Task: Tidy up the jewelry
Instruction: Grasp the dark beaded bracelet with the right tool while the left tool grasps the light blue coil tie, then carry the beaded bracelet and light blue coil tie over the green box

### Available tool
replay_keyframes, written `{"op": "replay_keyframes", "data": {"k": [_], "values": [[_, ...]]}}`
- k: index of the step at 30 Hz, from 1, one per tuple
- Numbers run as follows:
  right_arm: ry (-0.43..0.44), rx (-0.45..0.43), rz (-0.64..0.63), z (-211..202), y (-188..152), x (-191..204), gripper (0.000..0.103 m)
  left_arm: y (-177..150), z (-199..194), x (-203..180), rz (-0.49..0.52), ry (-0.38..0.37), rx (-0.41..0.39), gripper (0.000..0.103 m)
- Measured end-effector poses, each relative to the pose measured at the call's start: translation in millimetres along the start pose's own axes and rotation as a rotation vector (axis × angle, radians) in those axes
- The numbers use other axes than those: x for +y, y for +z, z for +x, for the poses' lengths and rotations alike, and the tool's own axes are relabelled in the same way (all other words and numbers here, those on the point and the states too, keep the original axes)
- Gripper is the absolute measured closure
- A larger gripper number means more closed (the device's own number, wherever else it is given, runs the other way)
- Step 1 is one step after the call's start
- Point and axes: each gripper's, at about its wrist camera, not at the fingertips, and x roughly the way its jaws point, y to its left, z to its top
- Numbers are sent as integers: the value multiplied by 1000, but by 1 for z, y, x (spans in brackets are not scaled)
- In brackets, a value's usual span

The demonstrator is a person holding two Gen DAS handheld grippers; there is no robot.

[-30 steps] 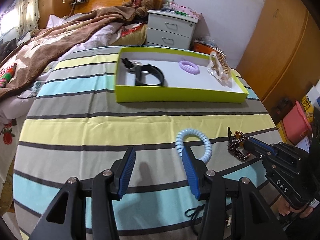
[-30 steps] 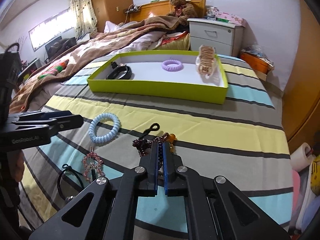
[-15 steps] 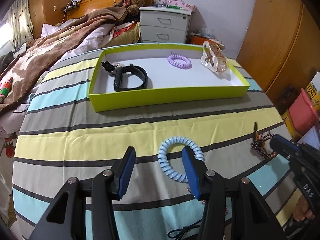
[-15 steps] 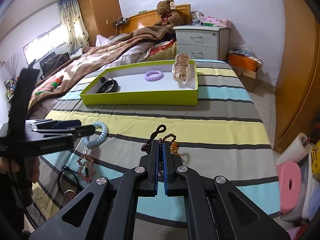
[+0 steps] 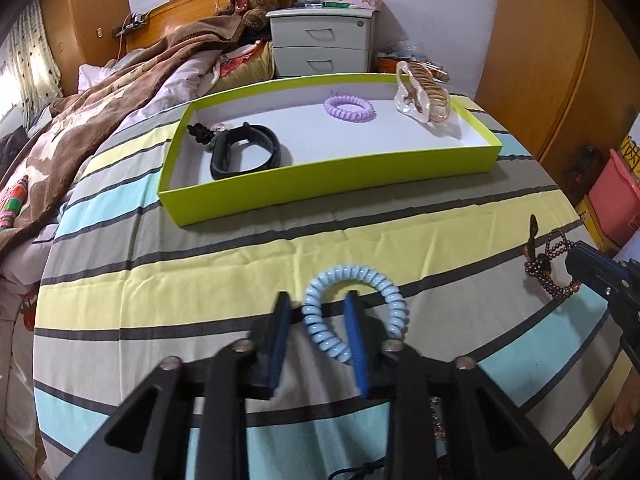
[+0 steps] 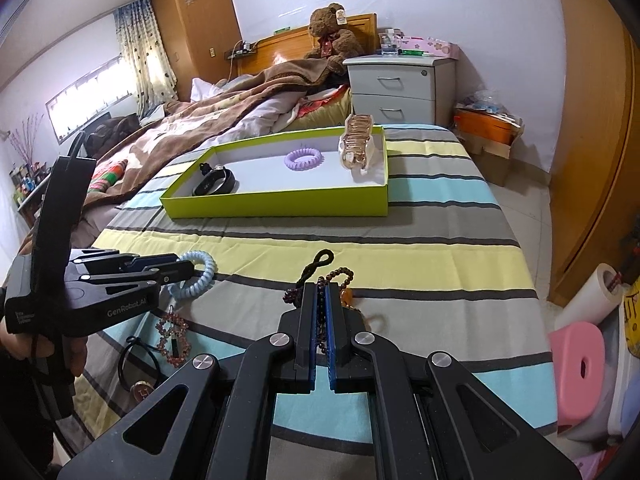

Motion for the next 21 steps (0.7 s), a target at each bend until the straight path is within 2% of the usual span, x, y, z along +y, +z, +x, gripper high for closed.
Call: {"op": "replay_keyframes", "data": {"k": [5, 21], "values": [[-3, -1, -1, 0, 0, 0, 100, 1, 0, 1, 5, 5, -5, 92], [-11, -24, -16, -8, 11, 11, 100, 7, -21, 21, -53, -52, -75, 93]]}}
